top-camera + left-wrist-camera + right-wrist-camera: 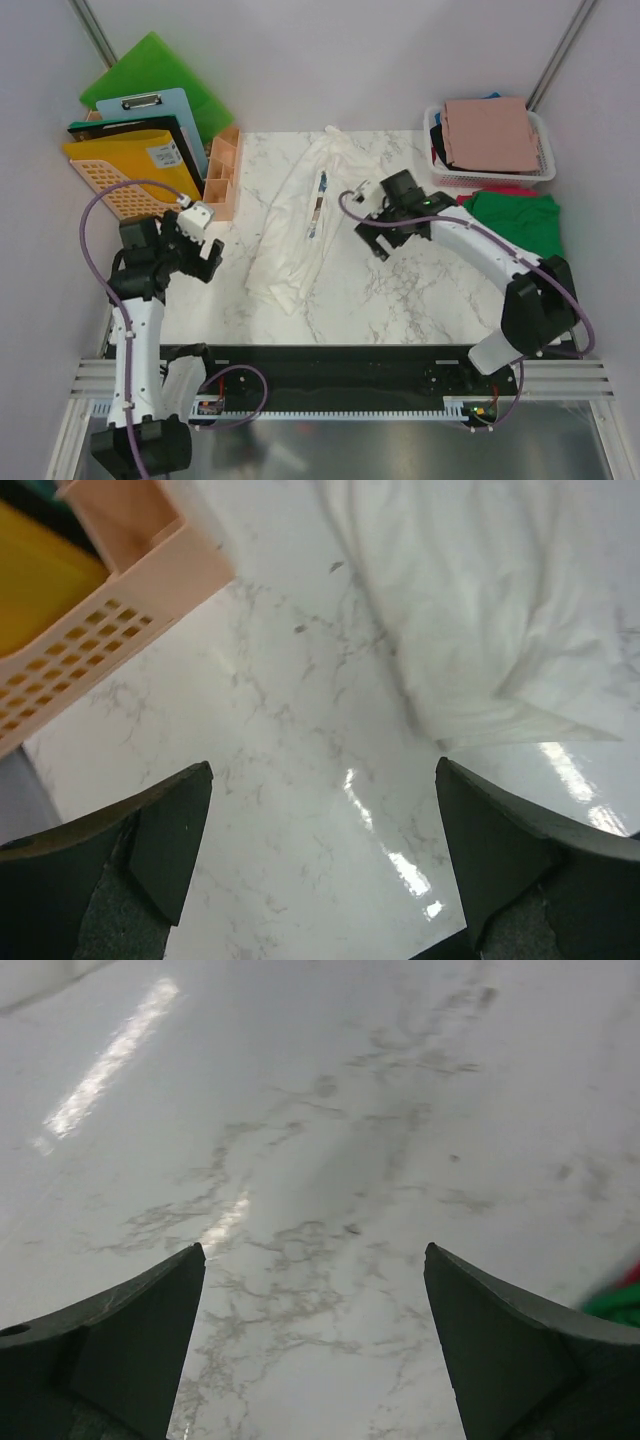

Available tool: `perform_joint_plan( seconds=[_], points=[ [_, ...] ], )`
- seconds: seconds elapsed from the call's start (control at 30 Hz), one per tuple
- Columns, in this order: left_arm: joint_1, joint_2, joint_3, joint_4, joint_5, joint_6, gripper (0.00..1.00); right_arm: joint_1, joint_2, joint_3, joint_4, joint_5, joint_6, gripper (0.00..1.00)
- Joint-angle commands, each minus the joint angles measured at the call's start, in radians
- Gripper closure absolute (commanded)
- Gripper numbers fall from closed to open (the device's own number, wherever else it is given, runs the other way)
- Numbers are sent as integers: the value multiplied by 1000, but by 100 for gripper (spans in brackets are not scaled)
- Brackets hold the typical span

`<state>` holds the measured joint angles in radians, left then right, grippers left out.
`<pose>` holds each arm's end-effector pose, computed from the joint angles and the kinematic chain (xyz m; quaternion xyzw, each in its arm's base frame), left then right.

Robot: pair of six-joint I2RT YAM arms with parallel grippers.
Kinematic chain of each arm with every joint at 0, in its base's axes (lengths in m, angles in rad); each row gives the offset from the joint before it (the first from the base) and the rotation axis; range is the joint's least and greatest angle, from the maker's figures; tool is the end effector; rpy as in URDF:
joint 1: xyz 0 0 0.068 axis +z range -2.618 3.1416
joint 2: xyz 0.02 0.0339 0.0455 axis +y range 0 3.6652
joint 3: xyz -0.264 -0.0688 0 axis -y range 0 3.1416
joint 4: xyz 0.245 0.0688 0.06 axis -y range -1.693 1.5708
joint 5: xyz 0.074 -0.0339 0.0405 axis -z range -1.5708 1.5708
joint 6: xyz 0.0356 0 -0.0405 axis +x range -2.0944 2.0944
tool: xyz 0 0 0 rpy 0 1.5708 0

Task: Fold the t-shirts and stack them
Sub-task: Fold the tshirt

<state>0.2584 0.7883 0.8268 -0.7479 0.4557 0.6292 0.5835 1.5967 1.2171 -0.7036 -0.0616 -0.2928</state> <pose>0.1556 0.0249 0.3011 0.2559 0.8526 -0.0107 0.4554 0.2725 0.1825 0.2456 -0.4183 0.8752 0.0645 0.2344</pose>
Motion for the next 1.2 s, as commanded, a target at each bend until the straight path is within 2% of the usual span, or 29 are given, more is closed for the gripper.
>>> perform_joint_plan(
  seconds=[0.0,0.03,0.13,0.2,0.23,0.43,0.7,1.17],
  points=[
    [-154,55,86,-162,107,32,0,-169,-165,-11,64,26,21,2],
    [-245,66,96,-172,100,14,0,-192,-179,-30,64,45,14,2],
    [-422,158,127,-205,107,-55,0,-263,-234,-68,75,95,-3,2],
    [-470,244,129,-212,138,-82,0,-289,-270,-99,76,109,-11,2],
    [-501,267,126,-199,102,-97,0,-293,-283,-112,73,123,-12,2],
    [-530,437,124,-55,-80,-167,0,-327,-354,-122,56,144,-37,2],
    [-602,615,153,56,-58,-261,0,-355,-327,-139,76,132,-29,2],
    [-712,897,178,160,-273,-315,0,-421,-345,-221,122,77,-58,2]
  ],
)
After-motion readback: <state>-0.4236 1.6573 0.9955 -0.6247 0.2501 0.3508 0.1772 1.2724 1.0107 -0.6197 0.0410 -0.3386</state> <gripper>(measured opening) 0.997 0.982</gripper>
